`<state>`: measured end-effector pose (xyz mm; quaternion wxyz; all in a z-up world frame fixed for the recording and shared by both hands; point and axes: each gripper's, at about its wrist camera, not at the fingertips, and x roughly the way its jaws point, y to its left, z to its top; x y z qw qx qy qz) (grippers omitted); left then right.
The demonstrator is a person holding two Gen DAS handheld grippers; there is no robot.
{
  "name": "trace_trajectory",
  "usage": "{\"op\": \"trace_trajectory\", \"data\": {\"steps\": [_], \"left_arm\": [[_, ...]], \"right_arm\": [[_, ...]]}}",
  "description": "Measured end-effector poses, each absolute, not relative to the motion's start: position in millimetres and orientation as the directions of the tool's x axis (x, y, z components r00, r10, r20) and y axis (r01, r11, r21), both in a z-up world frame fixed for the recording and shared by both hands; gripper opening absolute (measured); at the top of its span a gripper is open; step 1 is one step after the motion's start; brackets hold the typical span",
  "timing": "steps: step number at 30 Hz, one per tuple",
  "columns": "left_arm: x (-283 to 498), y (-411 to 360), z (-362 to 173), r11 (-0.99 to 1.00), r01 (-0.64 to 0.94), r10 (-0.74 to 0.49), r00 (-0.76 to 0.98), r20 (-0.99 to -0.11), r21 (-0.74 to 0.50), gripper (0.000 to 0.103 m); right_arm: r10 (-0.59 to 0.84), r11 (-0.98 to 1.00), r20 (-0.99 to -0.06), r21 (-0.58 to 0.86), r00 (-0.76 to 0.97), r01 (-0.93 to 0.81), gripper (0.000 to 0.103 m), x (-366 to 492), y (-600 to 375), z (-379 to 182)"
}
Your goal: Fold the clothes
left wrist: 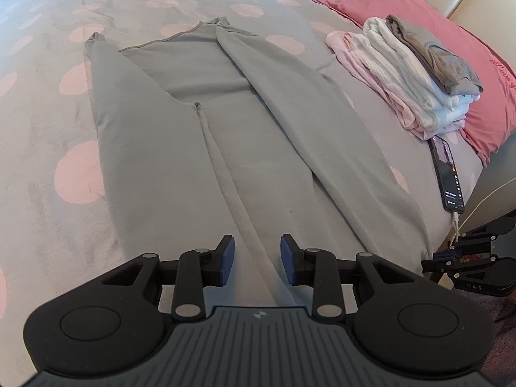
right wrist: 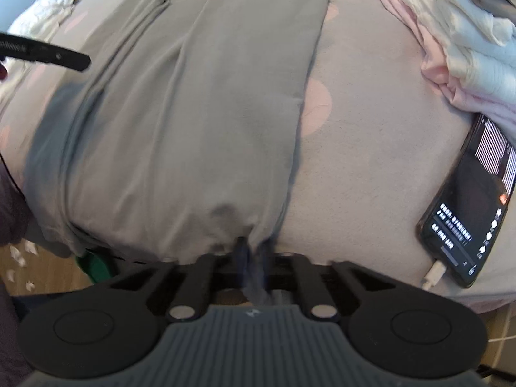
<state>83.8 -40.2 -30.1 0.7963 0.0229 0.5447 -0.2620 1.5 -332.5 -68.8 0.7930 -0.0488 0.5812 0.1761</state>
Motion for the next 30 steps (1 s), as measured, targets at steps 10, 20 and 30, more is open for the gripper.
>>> {"op": "trace_trajectory", "data": {"steps": [10,20,30], "left_arm": [[115,-69,-3,0.834,0.477,-0.427,0.243,-0.871,-0.276,0.029],[155,-133,17,0.776,0.579,-0.453,0.235,-0.86,-0.251,0.043],[196,-202,-6,0.745,0.609,-0.447,0.154,-0.881,-0.271,0.043]], "right_arm": [[0.255,0.897,-0.922,0.112,0.293,-0.429,0.007,-8,-285,-27],[0.271,0.839,-0.926,0.093,0.264,-0.536,0.007,-11,-240,-36],[0.276,0.813,-0.938,0.111,0.211,-0.572,0.007,2,-225,-53]]}}
